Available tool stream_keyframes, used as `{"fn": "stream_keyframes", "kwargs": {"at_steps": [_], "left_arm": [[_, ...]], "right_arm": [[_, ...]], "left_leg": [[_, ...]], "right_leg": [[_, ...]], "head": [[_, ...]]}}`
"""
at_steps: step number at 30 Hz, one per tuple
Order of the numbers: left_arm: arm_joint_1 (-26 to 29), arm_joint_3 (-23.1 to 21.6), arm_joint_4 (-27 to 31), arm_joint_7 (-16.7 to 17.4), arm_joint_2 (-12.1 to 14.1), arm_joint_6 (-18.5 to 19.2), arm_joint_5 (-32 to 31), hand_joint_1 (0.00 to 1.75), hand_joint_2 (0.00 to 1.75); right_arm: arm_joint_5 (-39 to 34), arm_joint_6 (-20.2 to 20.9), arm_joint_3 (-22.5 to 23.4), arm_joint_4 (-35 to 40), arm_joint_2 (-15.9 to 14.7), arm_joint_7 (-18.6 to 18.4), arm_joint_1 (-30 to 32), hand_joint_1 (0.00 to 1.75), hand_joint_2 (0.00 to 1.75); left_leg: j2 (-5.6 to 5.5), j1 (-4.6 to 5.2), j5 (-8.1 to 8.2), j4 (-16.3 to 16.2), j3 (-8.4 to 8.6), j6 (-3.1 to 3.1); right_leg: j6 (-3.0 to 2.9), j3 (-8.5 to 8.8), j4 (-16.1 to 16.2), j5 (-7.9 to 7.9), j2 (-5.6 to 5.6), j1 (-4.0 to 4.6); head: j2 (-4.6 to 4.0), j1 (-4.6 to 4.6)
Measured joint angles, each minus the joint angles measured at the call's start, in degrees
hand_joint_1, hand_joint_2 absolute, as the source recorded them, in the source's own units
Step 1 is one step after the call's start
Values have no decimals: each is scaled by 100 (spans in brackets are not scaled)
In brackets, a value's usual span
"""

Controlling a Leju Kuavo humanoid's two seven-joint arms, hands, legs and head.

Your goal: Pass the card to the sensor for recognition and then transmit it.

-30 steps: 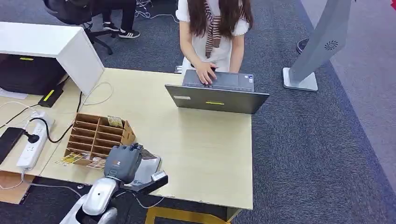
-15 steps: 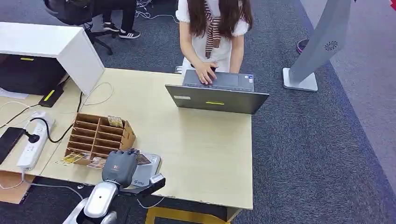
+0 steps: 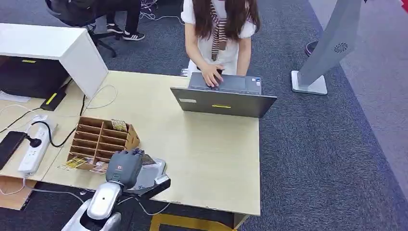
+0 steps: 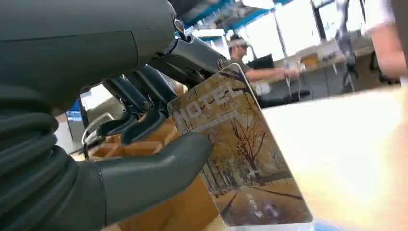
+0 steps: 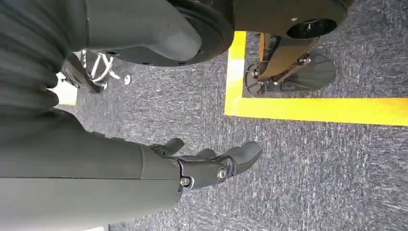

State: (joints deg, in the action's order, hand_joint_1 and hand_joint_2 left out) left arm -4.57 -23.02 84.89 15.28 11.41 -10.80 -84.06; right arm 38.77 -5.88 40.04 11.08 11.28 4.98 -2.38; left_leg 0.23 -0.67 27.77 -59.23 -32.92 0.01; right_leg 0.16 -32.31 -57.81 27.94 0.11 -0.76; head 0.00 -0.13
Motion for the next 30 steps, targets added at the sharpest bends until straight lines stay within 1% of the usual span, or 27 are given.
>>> {"fn": "stream_keyframes", "kwargs": {"at_steps": [2,4,6,9,12,16,19,23,26,30], "left_arm": [[-206,41,6,24,2,-417,-175,175,175],[-430,142,26,2,15,-616,-197,175,175],[-645,257,37,-94,60,-829,-217,175,175],[-968,405,37,-224,152,-1047,-230,175,175],[-1469,601,6,-413,302,-1213,-239,175,175],[-2115,743,-234,-522,413,-1125,-239,175,175],[-2400,759,-470,-566,457,-1049,-241,175,175],[-2696,756,-905,-406,538,-987,-241,175,175],[-2836,756,-1217,-383,555,-966,-241,175,175],[-2885,754,-1430,-380,557,-974,-243,175,175]], "right_arm": [[52,37,0,2,0,15,-4,0,175],[121,51,0,0,0,28,-10,0,175],[170,68,0,0,0,52,-10,0,175],[227,81,0,0,0,78,-16,0,175],[311,105,-2,0,2,96,-25,0,175],[326,114,-9,0,9,85,-33,0,175],[394,147,-20,0,13,74,-36,0,175],[424,149,-26,-2,28,46,-46,0,175],[424,145,-28,-2,33,11,-53,0,175],[424,138,-28,-2,42,2,-53,0,175]], "left_leg": [[-7,0,0,0,-3,0],[-9,0,0,0,-3,0],[-8,0,-1,0,-2,0],[-9,-4,-4,0,-5,-4],[-11,-5,-5,0,-5,-6],[-11,-5,-6,0,-5,-5],[-6,-4,-6,0,-5,-5],[-6,-4,-6,0,-5,-5],[-6,-4,-6,0,-6,-5],[-5,-4,-6,0,-6,-5]], "right_leg": [[0,1,0,0,-7,0],[0,2,-1,0,-7,0],[0,1,-1,-1,-6,0],[-1,-2,-2,-1,-7,2],[-3,-3,-3,-2,-6,3],[-3,-2,-6,-3,-6,3],[-3,-3,-6,-4,-4,3],[-3,-6,-6,-4,-2,3],[-3,-6,-6,-3,-2,3],[-3,-7,-6,-3,-1,3]], "head": [[-2,2],[0,0],[0,0],[0,2],[0,0],[0,2],[0,0],[0,0],[0,0],[0,0]]}}
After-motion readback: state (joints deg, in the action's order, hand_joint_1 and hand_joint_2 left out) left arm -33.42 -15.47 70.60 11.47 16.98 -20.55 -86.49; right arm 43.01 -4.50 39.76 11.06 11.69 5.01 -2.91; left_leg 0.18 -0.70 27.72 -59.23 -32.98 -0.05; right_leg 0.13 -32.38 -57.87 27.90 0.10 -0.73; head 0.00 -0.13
